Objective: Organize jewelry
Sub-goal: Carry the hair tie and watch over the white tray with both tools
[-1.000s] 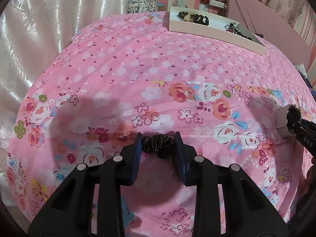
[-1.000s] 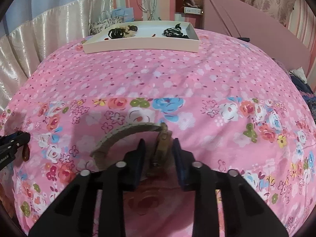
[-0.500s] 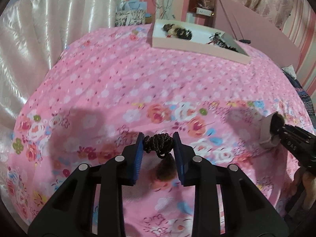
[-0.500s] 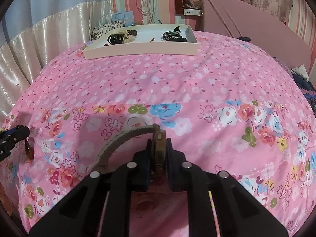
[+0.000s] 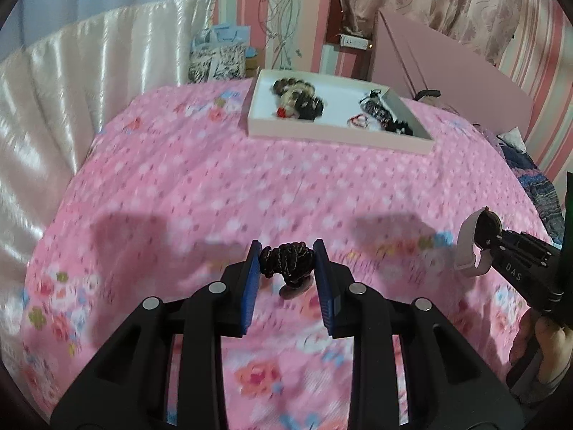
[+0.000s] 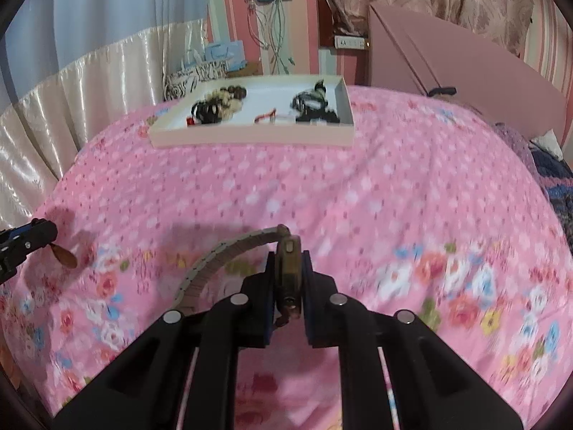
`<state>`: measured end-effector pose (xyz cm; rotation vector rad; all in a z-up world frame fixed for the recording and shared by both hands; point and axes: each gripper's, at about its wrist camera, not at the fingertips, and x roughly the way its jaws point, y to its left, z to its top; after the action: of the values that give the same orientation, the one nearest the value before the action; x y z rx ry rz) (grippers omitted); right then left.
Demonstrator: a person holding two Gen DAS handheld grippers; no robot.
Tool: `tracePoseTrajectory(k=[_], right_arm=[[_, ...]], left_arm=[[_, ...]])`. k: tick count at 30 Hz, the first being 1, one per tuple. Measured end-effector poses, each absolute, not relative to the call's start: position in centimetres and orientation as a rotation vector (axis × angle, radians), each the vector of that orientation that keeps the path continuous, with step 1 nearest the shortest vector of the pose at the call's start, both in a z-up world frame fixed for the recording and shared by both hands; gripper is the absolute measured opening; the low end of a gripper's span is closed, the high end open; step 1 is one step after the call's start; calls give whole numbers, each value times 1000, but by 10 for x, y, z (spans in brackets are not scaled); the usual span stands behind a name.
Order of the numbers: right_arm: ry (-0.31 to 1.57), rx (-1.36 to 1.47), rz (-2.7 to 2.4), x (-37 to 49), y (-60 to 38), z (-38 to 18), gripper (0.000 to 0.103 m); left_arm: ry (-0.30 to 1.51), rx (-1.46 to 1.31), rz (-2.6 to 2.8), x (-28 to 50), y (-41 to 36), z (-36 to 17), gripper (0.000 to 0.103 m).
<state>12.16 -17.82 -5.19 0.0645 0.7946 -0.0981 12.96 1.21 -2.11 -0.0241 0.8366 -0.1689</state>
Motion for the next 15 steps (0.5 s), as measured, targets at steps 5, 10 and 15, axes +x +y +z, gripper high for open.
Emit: tracePoseTrajectory(k=[5, 10, 15], right_arm=[[749, 53, -84, 150, -188, -25, 13], [729, 55, -75, 182, -199, -8, 13], [728, 48, -84, 222, -210, 0, 13]], left_arm=[[819, -30, -204, 162, -3, 1, 28], [795, -27, -243, 199, -22, 23, 28], [796, -30, -276, 246, -43, 34, 28]])
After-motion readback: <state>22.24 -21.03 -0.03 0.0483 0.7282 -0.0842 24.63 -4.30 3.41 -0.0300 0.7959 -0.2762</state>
